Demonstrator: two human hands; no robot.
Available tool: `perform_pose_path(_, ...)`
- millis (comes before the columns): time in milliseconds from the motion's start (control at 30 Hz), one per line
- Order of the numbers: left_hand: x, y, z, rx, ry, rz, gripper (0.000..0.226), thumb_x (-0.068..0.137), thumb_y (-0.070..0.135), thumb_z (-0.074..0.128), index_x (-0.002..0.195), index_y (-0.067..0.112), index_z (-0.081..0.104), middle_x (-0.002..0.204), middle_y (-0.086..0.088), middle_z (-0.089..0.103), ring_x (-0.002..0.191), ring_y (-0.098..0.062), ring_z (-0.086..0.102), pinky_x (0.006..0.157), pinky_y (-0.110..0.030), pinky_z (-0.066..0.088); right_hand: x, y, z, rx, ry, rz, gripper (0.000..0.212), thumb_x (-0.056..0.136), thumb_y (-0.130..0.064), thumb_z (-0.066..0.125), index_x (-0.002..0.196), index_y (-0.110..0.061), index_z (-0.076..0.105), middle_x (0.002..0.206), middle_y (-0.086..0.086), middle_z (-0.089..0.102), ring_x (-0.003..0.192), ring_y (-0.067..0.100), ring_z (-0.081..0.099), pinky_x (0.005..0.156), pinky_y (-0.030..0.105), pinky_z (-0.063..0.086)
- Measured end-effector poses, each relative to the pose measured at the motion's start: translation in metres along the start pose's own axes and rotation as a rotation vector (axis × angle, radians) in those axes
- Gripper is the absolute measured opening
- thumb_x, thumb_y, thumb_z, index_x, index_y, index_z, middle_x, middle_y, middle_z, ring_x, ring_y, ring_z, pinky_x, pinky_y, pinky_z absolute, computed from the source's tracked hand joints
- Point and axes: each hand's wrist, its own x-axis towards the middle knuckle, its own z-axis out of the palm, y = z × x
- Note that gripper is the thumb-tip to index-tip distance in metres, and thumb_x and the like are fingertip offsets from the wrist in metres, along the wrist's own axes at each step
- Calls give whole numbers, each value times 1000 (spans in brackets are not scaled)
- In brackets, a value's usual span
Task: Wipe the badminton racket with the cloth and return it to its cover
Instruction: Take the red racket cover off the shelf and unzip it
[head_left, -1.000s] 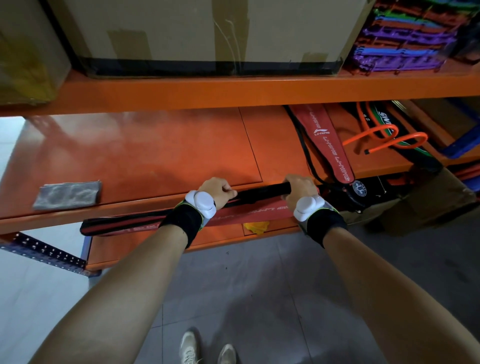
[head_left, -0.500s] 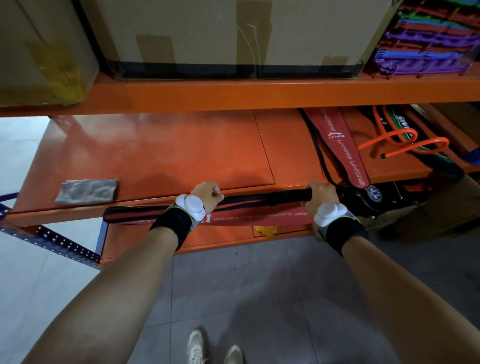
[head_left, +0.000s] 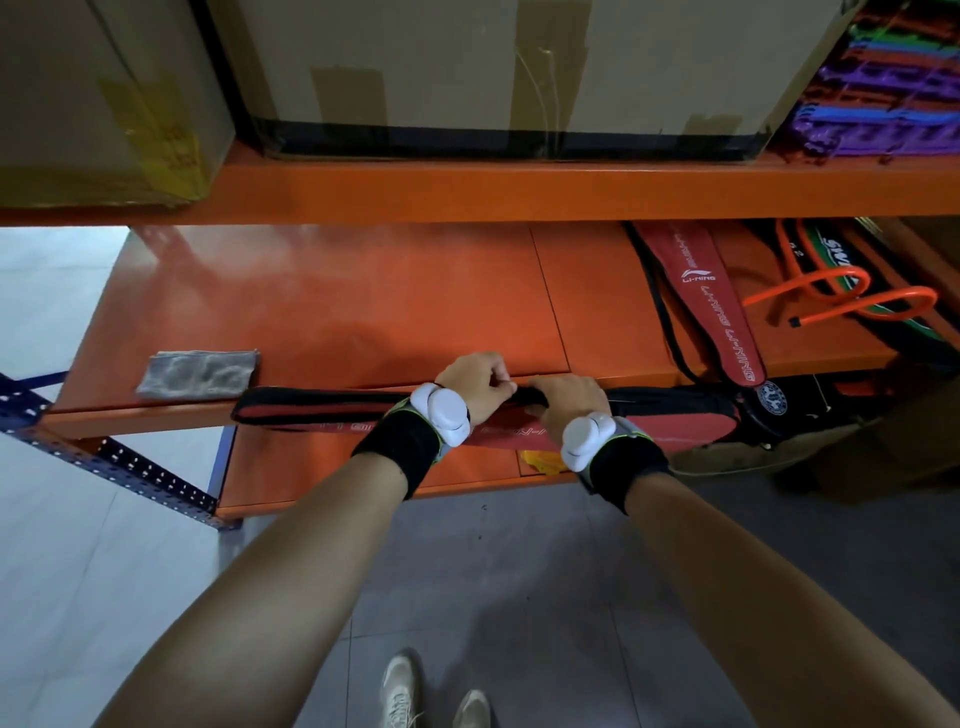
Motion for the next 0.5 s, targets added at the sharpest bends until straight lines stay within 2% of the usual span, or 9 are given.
perform_pose_path(100, 0, -9, -9, 36, -24, -53, 17, 83, 44, 60, 72, 31, 57, 70, 0, 70, 52, -7, 59, 43, -20, 32, 1, 5, 2, 51, 5, 15, 18, 90, -34, 60, 105, -24, 63, 95, 3, 73, 92, 30, 65, 76, 36, 49)
perform_pose_path(167, 0, -10, -14, 44, -23, -69, 16, 81, 44, 59, 72, 30, 59, 65, 3, 69, 47, -3, 57, 38, -19, 33, 0, 4, 3, 87, 11, 17, 18, 89, -32, 61, 105, -24, 64, 94, 3, 73, 91, 30, 65, 75, 36, 50)
perform_pose_path(267, -1, -8, -20, 89, -33, -79, 14, 80, 40, 59, 71, 28, 60, 69, 9, 67, 61, -14, 63, 49, -22, 40, 0, 2, 4, 112, 24, 14, 19, 89, -30, 61, 107, -24, 66, 95, 3, 73, 91, 30, 65, 78, 38, 50)
perform_pose_path(367, -5, -10, -27, 173, -3, -96, 14, 81, 37, 58, 75, 24, 61, 80, 4, 71, 73, -22, 65, 64, -27, 47, -1, 2, 5, 122, 31, 19, 21, 90, -29, 61, 110, -24, 66, 96, 4, 74, 92, 31, 65, 80, 39, 50)
perform_pose_path(500, -11, -28, -51, 312, 110, -183, 14, 82, 37, 55, 79, 24, 58, 84, 0, 69, 76, -25, 59, 80, -34, 46, -5, 15, 1, 120, 36, 85, 23, 91, -27, 61, 113, -28, 67, 95, 4, 74, 91, 30, 66, 80, 37, 52)
